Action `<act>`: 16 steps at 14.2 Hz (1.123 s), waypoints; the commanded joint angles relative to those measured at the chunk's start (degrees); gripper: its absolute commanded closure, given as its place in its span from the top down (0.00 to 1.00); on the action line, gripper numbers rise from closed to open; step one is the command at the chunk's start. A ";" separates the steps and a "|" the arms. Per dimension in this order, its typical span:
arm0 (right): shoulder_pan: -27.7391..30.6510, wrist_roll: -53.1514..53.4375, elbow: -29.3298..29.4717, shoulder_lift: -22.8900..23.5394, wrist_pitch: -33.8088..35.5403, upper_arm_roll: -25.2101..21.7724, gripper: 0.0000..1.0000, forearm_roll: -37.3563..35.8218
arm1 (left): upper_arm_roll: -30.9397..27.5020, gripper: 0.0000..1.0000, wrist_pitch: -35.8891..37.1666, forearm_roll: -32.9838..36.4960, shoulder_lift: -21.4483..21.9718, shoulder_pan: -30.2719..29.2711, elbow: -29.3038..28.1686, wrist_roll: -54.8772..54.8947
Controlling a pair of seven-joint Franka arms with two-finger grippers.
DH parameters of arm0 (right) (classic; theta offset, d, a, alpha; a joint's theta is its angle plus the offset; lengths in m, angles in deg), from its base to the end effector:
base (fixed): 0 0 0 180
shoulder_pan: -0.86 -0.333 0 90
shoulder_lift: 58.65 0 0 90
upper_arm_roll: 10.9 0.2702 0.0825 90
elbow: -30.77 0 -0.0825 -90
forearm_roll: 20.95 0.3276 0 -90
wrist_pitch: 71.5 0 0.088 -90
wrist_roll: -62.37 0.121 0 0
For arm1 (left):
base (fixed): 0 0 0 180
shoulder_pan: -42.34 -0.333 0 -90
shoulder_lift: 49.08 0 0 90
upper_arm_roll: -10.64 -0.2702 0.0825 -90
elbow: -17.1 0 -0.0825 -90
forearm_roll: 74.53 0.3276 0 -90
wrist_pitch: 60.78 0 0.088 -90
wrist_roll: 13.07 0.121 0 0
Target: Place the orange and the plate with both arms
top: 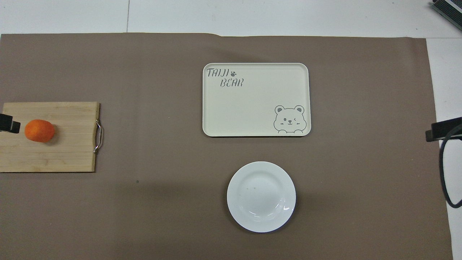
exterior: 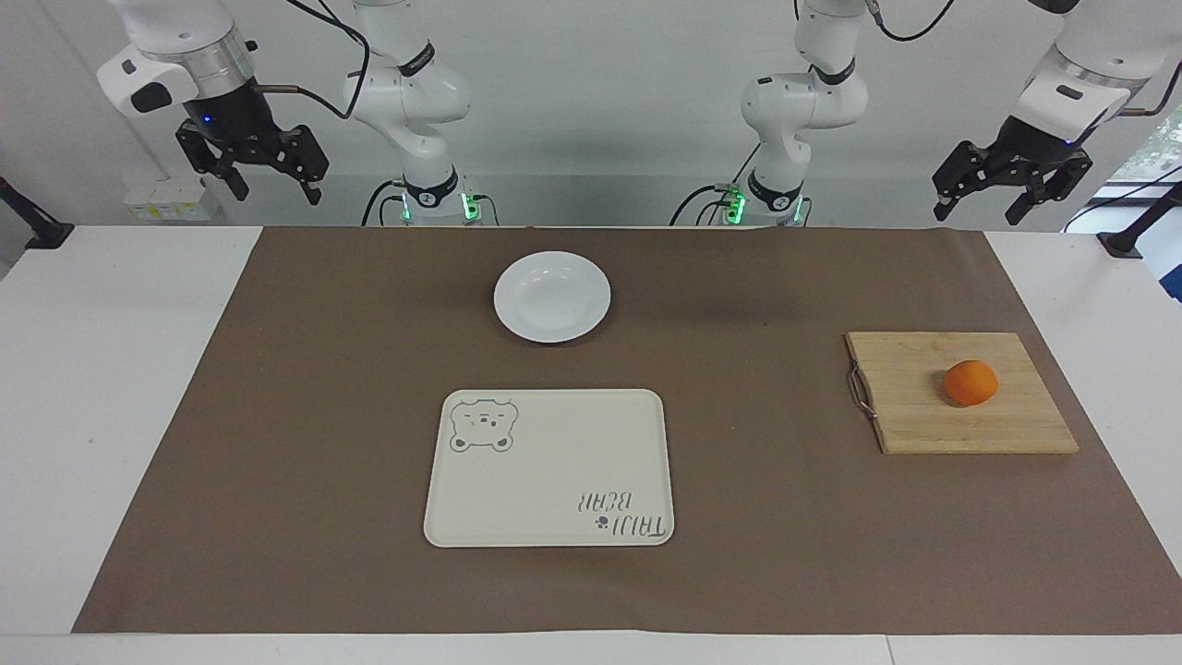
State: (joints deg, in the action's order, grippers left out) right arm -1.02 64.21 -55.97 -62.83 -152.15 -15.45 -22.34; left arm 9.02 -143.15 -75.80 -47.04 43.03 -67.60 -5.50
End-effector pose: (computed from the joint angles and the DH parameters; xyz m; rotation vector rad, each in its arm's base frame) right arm 0.4600 -0.0262 0.6088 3.1205 -0.1279 -0.0526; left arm 0.4746 0.0051 0.6082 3.1128 -0.1851 -0.0052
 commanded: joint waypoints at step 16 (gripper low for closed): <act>0.48 -1.40 -1.23 -1.18 -0.12 0.33 1.00 -0.02 | 0.13 1.00 -5.94 -0.58 1.91 -0.77 -3.87 0.43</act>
State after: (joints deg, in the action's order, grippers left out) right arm -1.03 64.21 -55.98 -62.83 -152.15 -15.45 -22.34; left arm 9.24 -145.05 -75.85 -46.90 42.94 -68.03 -5.49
